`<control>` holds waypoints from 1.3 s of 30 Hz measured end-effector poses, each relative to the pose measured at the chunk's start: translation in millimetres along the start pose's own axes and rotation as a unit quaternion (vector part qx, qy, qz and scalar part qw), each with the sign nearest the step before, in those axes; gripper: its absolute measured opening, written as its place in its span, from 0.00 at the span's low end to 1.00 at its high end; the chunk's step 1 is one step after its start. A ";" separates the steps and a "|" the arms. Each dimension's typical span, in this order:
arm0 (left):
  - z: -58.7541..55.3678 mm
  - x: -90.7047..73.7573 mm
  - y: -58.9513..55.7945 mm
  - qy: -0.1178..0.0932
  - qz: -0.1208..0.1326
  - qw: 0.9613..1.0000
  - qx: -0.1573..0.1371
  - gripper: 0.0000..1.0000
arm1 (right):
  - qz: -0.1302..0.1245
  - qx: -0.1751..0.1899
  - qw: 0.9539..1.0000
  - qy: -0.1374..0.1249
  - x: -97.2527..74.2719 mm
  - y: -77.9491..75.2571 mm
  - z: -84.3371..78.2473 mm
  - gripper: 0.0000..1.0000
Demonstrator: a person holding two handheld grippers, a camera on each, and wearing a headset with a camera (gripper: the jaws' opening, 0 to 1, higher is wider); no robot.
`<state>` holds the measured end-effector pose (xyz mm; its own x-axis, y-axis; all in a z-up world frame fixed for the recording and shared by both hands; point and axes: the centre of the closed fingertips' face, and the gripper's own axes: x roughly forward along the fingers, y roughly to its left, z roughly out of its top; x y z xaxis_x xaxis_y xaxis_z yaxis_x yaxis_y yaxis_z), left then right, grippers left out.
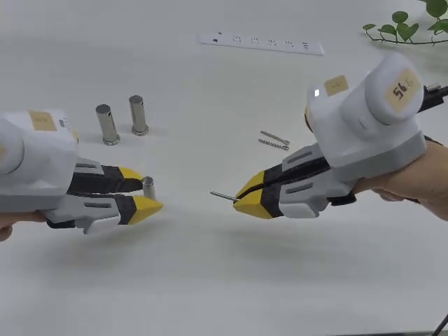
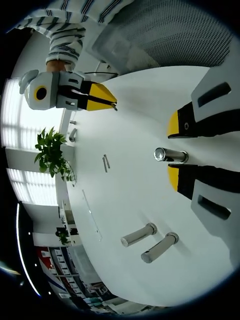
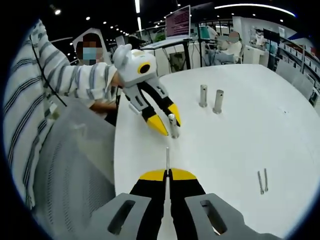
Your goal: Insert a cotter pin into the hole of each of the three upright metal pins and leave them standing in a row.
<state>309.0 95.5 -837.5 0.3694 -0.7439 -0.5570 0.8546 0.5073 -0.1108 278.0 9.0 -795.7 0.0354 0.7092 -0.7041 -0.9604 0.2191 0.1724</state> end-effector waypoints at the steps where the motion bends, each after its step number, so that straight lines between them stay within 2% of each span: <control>1: -0.6 0.3 -0.4 0.001 -0.001 1.000 0.000 0.18 | -0.001 0.000 1.000 0.000 0.4 -0.2 0.2 0.03; 6: -6.0 1.2 0.5 0.010 0.002 1.000 0.002 0.13 | -0.005 0.005 1.000 -0.001 4.1 -0.3 1.7 0.03; 8: -7.1 1.0 2.4 0.006 0.005 1.000 -0.009 0.11 | -0.005 0.006 1.000 0.000 5.7 0.2 2.5 0.03; 11: -8.9 0.4 4.0 0.003 0.011 1.000 -0.008 0.08 | -0.006 0.009 1.000 -0.001 7.6 0.6 3.7 0.03; 23: -9.1 1.2 3.5 -0.013 0.016 1.000 -0.004 0.08 | -0.012 0.013 1.000 -0.003 19.9 -3.5 13.4 0.03; 28: -7.2 1.9 7.5 -0.023 0.029 0.999 -0.008 0.08 | -0.010 0.012 1.000 0.004 25.7 -5.8 16.1 0.03; 36: -6.6 1.4 8.2 -0.035 0.031 0.999 -0.014 0.08 | -0.010 0.007 1.000 0.017 33.5 -9.8 19.7 0.03; 39: -7.2 1.1 8.3 -0.045 0.034 0.998 -0.017 0.08 | -0.016 -0.006 1.000 0.027 37.2 -9.1 18.8 0.03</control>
<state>314.0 102.0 -845.0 0.4595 -0.7422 -0.4878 0.8135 0.5722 -0.1044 293.2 46.0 -810.5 0.0506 0.6651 -0.7450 -0.9622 0.2324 0.1421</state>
